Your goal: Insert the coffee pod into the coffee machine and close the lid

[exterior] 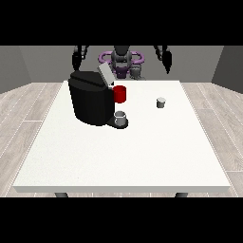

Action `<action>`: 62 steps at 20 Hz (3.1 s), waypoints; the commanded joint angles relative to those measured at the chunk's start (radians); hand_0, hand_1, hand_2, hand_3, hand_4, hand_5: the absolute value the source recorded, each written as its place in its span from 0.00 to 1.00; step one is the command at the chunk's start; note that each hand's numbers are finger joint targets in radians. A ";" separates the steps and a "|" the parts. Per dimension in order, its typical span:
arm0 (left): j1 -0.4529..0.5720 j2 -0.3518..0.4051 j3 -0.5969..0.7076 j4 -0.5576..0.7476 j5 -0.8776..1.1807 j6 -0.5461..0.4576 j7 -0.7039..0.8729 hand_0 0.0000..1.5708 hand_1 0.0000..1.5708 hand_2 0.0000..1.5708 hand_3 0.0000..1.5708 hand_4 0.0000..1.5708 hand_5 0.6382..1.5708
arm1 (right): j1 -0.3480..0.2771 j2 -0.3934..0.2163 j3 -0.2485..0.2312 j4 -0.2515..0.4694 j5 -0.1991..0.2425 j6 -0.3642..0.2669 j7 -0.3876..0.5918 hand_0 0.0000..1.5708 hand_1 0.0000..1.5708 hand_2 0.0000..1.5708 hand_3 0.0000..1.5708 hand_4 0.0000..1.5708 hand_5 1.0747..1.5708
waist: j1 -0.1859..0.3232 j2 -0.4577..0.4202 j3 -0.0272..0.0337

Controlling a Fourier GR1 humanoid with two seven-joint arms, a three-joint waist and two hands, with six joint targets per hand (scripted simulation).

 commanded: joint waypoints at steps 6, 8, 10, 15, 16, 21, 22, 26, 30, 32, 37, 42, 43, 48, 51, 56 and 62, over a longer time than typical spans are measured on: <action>0.045 0.093 0.044 0.058 0.072 -0.188 -0.210 0.00 0.00 0.00 0.00 0.00 1.00 | 0.018 0.026 0.007 0.036 -0.010 0.017 -0.053 0.00 0.00 0.00 0.00 0.08 1.00 | -0.009 0.002 0.0277; -0.024 0.166 0.068 0.068 -0.022 -0.126 -0.139 0.00 0.00 0.00 0.00 0.00 1.00 | -0.008 0.085 -0.046 -0.012 -0.024 -0.087 -0.106 0.00 0.00 0.00 0.00 0.07 1.00 | -0.089 0.011 0.0281; -0.080 0.213 0.118 0.120 0.009 -0.159 -0.117 0.00 0.00 0.00 0.00 0.00 1.00 | -0.039 0.093 -0.020 -0.030 0.006 -0.129 -0.106 0.00 0.00 0.00 0.00 0.06 1.00 | -0.090 0.038 0.0278; -0.212 0.255 0.143 0.238 0.028 -0.203 -0.015 0.00 0.00 0.00 0.00 0.00 1.00 | -0.082 0.068 -0.015 -0.013 -0.006 -0.111 -0.122 0.00 0.00 0.00 0.00 0.14 1.00 | -0.129 0.089 0.0280; -0.234 0.266 0.176 0.299 0.042 -0.204 -0.033 0.00 0.00 0.00 0.00 0.00 1.00 | -0.049 0.094 0.051 -0.032 -0.003 -0.147 -0.147 0.00 0.00 0.00 0.00 0.11 1.00 | -0.151 0.104 0.0278; -0.286 0.325 0.199 0.459 -0.006 -0.226 -0.085 0.00 0.00 0.00 0.00 0.00 1.00 | -0.077 0.089 0.022 -0.045 -0.031 -0.090 -0.159 0.00 0.00 0.00 0.00 0.11 1.00 | -0.183 0.165 0.0277; -0.286 0.314 0.184 0.502 -0.029 -0.225 -0.134 0.00 0.00 0.00 0.00 0.00 1.00 | -0.129 0.094 0.045 -0.080 -0.005 -0.151 -0.099 0.00 0.00 0.00 0.00 0.12 1.00 | -0.165 0.169 0.0273; -0.349 0.304 0.187 0.589 -0.074 -0.169 -0.192 0.00 0.00 0.00 0.00 0.00 1.00 | -0.188 0.049 0.007 -0.056 -0.044 -0.124 -0.081 0.00 0.00 0.00 0.00 0.15 1.00 | -0.171 0.237 0.0273; -0.376 0.336 0.159 0.651 -0.117 -0.205 -0.125 0.00 0.00 0.00 0.00 0.00 1.00 | -0.106 0.078 0.019 0.022 -0.044 -0.121 -0.145 0.00 0.00 0.00 0.00 0.16 1.00 | -0.150 0.163 0.0279; -0.417 0.319 0.143 0.698 -0.154 -0.161 -0.118 0.00 0.00 0.00 0.00 0.00 1.00 | -0.156 0.094 0.072 -0.019 0.005 -0.165 -0.067 0.00 0.00 0.00 0.00 0.21 1.00 | -0.166 0.187 0.0276; -0.439 0.304 0.106 0.772 -0.232 -0.124 -0.175 0.00 0.00 0.24 0.00 0.00 1.00 | -0.175 0.066 0.031 0.001 -0.017 -0.155 -0.044 0.00 0.00 0.00 0.00 0.25 1.00 | -0.172 0.185 0.0275; -0.493 0.339 0.126 0.842 -0.260 -0.107 -0.205 0.41 0.41 0.46 0.22 0.00 1.00 | -0.214 0.066 0.016 0.076 -0.013 -0.168 -0.056 0.00 0.00 0.00 0.00 0.26 1.00 | -0.156 0.232 0.0275; -0.484 0.358 0.123 0.852 -0.260 -0.141 -0.179 0.44 0.44 0.50 0.27 0.00 1.00 | -0.199 0.060 0.024 0.085 0.014 -0.178 -0.075 0.00 0.00 0.00 0.00 0.27 1.00 | -0.144 0.213 0.0276; -0.478 0.350 0.063 0.875 -0.356 -0.091 -0.215 0.40 0.40 0.48 0.31 0.00 1.00 | -0.234 0.027 -0.031 0.128 -0.022 -0.154 -0.070 0.00 0.00 0.00 0.00 0.26 1.00 | -0.139 0.206 0.0278; -0.508 0.382 0.066 0.946 -0.401 -0.042 -0.258 0.36 0.36 0.44 0.26 0.00 1.00 | -0.240 0.044 0.025 0.057 0.014 -0.167 -0.031 0.00 0.00 0.00 0.00 0.25 1.00 | -0.188 0.252 0.0273; -0.545 0.346 0.037 0.953 -0.462 0.017 -0.261 0.43 0.43 0.52 0.35 0.00 1.00 | -0.239 0.064 0.003 0.133 -0.006 -0.168 -0.073 0.00 0.00 0.00 0.00 0.28 1.00 | -0.166 0.227 0.0277; -0.563 0.311 0.059 1.001 -0.485 0.124 -0.306 0.53 0.53 0.62 0.47 0.25 1.00 | -0.264 0.086 0.033 0.107 0.041 -0.225 -0.019 0.00 0.00 0.00 0.00 0.33 1.00 | -0.155 0.218 0.0276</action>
